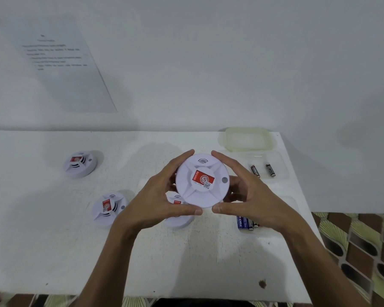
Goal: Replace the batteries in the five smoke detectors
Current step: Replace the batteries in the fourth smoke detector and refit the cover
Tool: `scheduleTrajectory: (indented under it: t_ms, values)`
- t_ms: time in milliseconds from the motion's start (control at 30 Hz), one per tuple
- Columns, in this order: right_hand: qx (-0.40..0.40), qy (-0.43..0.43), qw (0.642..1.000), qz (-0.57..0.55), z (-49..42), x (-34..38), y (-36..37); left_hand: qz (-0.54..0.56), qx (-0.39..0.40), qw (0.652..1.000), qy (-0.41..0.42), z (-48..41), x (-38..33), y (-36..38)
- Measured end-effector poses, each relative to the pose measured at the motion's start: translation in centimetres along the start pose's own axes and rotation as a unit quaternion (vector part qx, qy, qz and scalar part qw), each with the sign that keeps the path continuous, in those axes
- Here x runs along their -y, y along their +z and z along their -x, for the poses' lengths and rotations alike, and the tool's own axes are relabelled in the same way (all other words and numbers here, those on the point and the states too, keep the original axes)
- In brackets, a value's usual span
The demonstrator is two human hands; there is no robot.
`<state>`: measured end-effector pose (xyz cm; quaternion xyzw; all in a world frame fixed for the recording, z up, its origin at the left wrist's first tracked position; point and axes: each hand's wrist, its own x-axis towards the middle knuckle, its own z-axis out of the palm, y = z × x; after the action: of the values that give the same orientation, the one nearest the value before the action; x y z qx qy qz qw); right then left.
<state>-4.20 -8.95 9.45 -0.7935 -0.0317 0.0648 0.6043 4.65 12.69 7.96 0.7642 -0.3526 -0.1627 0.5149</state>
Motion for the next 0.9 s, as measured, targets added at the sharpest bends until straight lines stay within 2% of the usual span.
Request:
scheduleTrajectory:
  t_ms: [900]
  values:
    - [-0.001,0.002,1.000,0.015,-0.15,-0.25,-0.03,-0.024,-0.010,1.000,0.001,0.03,-0.50,-0.02]
